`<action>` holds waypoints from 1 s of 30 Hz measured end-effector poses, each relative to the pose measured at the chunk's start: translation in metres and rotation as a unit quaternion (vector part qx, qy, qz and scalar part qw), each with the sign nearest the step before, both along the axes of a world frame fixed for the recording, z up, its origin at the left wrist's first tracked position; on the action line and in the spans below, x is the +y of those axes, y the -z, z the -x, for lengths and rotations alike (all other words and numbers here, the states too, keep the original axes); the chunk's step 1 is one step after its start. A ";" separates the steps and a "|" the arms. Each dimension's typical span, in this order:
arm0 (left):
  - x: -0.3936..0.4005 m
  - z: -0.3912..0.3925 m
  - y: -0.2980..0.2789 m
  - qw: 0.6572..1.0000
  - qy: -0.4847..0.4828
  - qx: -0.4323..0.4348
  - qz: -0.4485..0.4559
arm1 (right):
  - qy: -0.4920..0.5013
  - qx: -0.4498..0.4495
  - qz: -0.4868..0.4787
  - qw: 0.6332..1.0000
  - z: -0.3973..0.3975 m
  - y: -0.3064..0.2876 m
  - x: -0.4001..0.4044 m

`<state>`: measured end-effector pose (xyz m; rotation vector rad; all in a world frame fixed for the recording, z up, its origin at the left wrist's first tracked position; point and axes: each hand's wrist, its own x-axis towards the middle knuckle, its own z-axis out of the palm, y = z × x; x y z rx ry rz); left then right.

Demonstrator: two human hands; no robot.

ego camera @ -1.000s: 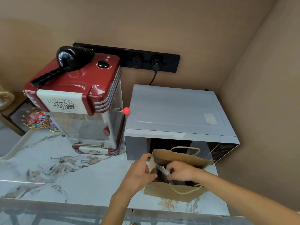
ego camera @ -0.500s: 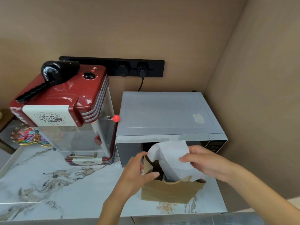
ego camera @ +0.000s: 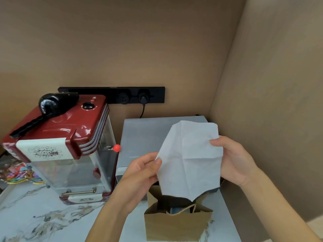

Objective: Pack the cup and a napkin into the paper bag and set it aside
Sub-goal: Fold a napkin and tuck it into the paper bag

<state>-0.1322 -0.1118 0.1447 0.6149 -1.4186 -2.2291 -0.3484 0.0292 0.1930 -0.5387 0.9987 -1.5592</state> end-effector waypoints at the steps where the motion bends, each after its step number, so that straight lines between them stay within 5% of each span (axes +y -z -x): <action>1: -0.001 0.001 -0.005 1.000 -0.009 0.003 -0.019 | -0.001 -0.003 0.014 1.000 0.001 -0.002 -0.001; 5: -0.003 0.003 -0.022 0.998 -0.051 0.015 -0.026 | 0.001 -0.005 0.046 0.999 0.002 -0.008 -0.003; 15: -0.002 0.007 -0.043 0.983 -0.140 0.001 0.120 | 0.064 0.110 0.027 0.991 -0.002 -0.015 0.000; 17: -0.002 0.013 -0.042 0.961 -0.191 -0.048 0.194 | 0.076 0.162 0.021 0.984 -0.007 -0.021 0.000; 19: -0.002 0.018 -0.043 0.902 -0.274 -0.134 0.305 | 0.109 0.215 0.007 0.970 -0.012 -0.027 -0.001; 22: 0.009 0.022 -0.045 0.868 -0.295 -0.116 0.383 | 0.135 0.280 0.007 0.950 -0.020 -0.036 -0.002; 25: 0.026 0.026 -0.050 0.927 -0.160 -0.076 0.329 | 0.133 0.364 0.009 0.922 -0.031 -0.042 -0.008; 27: 0.035 0.032 -0.055 0.972 -0.059 -0.009 0.227 | 0.125 0.414 0.019 0.902 -0.040 -0.046 -0.014; 30: 0.037 0.036 -0.060 0.993 0.023 0.104 0.050 | 0.071 0.444 -0.021 0.893 -0.048 -0.049 -0.022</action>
